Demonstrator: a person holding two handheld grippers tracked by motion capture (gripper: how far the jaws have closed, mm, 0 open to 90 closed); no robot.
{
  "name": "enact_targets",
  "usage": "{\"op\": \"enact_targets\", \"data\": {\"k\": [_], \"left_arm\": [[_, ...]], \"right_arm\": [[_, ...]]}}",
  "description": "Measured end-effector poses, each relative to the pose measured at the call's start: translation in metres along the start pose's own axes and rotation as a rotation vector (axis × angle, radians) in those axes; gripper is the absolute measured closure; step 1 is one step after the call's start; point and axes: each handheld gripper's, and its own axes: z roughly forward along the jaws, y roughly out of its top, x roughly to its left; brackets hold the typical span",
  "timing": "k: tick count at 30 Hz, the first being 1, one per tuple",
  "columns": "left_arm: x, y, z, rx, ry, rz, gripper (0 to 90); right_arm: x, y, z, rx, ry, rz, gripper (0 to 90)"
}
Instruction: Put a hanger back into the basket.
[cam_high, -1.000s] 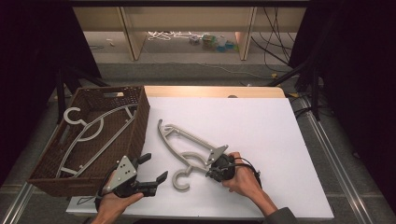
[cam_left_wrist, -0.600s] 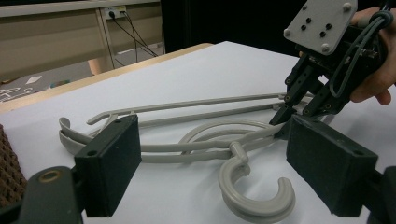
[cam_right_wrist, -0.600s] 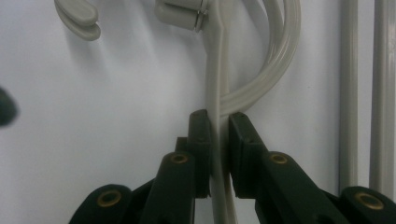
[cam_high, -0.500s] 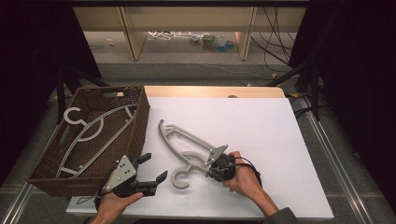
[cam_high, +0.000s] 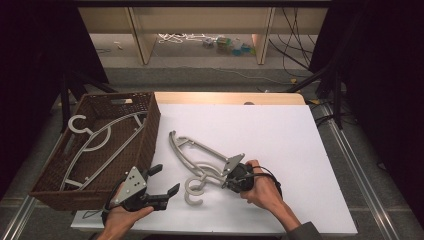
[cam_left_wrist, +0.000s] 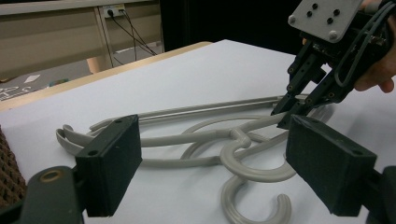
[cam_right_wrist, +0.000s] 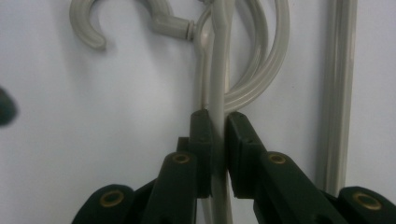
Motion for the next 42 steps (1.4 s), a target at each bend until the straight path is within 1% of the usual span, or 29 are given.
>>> {"op": "enact_targets", "data": {"k": [1, 4, 6, 7, 8, 9, 12, 14, 16, 17, 18, 20, 21, 22, 24, 25, 26, 27, 28, 29, 31, 32, 33, 34, 35, 36, 37, 40, 42], "left_arm": [[0.0, -0.001, 0.0, 0.008, 0.001, 0.003, 18.1], [0.0, 0.0, -0.001, 0.006, 0.008, 0.0, 18.5], [0.001, -0.001, 0.0, 0.012, 0.012, 0.002, 18.8], [0.001, -0.001, 0.0, 0.012, 0.012, 0.002, 18.8], [0.001, -0.001, -0.001, 0.014, 0.014, 0.01, 18.8], [0.001, 0.0, -0.001, 0.006, 0.015, 0.002, 19.1], [0.001, -0.001, -0.001, 0.012, 0.018, 0.01, 19.3], [0.0, -0.001, -0.001, 0.013, 0.022, 0.018, 19.7], [0.001, 0.0, -0.001, 0.012, 0.025, 0.021, 19.8], [0.003, 0.001, 0.001, 0.007, 0.029, 0.073, 20.1], [0.002, 0.0, 0.001, 0.009, 0.033, 0.075, 20.4], [0.002, 0.0, 0.001, 0.01, 0.033, 0.078, 20.5], [0.0, 0.001, 0.003, 0.011, 0.042, 0.106, 20.6], [0.0, 0.001, 0.003, 0.011, 0.042, 0.106, 20.6], [-0.001, 0.001, 0.005, 0.019, 0.044, 0.135, 20.6], [-0.003, 0.0, 0.006, 0.034, 0.042, 0.128, 20.4], [-0.003, 0.0, 0.006, 0.034, 0.042, 0.128, 20.4], [-0.004, 0.002, 0.007, 0.034, 0.047, 0.146, 20.4], [-0.005, 0.004, 0.009, 0.028, 0.053, 0.164, 20.3], [-0.005, 0.004, 0.009, 0.028, 0.053, 0.164, 20.4], [-0.008, 0.007, 0.012, 0.022, 0.037, 0.191, 21.2], [-0.008, 0.007, 0.012, 0.022, 0.037, 0.191, 21.4], [-0.01, 0.01, 0.014, 0.025, 0.025, 0.218, 21.7], [-0.01, 0.01, 0.014, 0.025, 0.025, 0.218, 21.9], [-0.013, 0.011, 0.015, 0.026, 0.007, 0.227, 21.9], [-0.013, 0.011, 0.015, 0.026, 0.007, 0.227, 22.1], [-0.016, 0.013, 0.016, 0.027, -0.001, 0.24, 22.2], [-0.019, 0.014, 0.018, 0.029, -0.008, 0.252, 23.2], [-0.021, 0.014, 0.019, 0.038, -0.021, 0.273, 23.4]], "right_arm": [[0.0, 0.0, -0.001, 0.0, -0.002, -0.007, 82.3], [-0.002, 0.0, -0.008, -0.002, -0.024, -0.032, 82.4], [-0.003, 0.0, -0.016, -0.01, -0.033, -0.052, 82.5], [-0.003, 0.0, -0.016, -0.01, -0.033, -0.052, 82.5], [-0.004, -0.001, -0.018, -0.015, -0.039, -0.062, 82.5], [-0.005, -0.002, -0.024, -0.026, -0.044, -0.079, 82.6], [-0.005, -0.003, -0.029, -0.039, -0.049, -0.086, 82.7], [-0.006, -0.004, -0.039, -0.06, -0.066, -0.098, 82.7], [-0.006, -0.004, -0.043, -0.063, -0.055, -0.094, 82.7], [-0.005, -0.006, -0.05, -0.072, -0.058, -0.098, 82.7], [-0.004, -0.008, -0.054, -0.096, -0.044, -0.093, 82.7], [-0.004, -0.009, -0.056, -0.102, -0.04, -0.087, 82.7], [-0.003, -0.011, -0.062, -0.118, -0.038, -0.095, 82.7], [-0.003, -0.011, -0.062, -0.118, -0.038, -0.095, 82.7], [-0.001, -0.013, -0.068, -0.125, -0.026, -0.099, 82.7], [0.002, -0.014, -0.071, -0.141, -0.014, -0.094, 82.7], [0.002, -0.014, -0.071, -0.141, -0.014, -0.094, 82.7], [0.002, -0.014, -0.072, -0.145, -0.01, -0.097, 82.7], [0.006, -0.015, -0.075, -0.144, 0.007, -0.099, 82.7], [0.008, -0.016, -0.076, -0.143, 0.009, -0.107, 82.7], [0.012, -0.018, -0.077, -0.141, 0.023, -0.119, 82.7], [0.012, -0.018, -0.077, -0.141, 0.023, -0.119, 82.7], [0.015, -0.021, -0.079, -0.147, 0.045, -0.117, 82.7], [0.015, -0.021, -0.079, -0.147, 0.045, -0.117, 82.7], [0.017, -0.023, -0.081, -0.149, 0.046, -0.122, 82.7], [0.019, -0.024, -0.082, -0.15, 0.054, -0.124, 82.8], [0.02, -0.024, -0.082, -0.15, 0.056, -0.123, 82.7], [0.022, -0.025, -0.084, -0.154, 0.06, -0.128, 82.7], [0.023, -0.026, -0.086, -0.158, 0.074, -0.13, 82.7]]}}
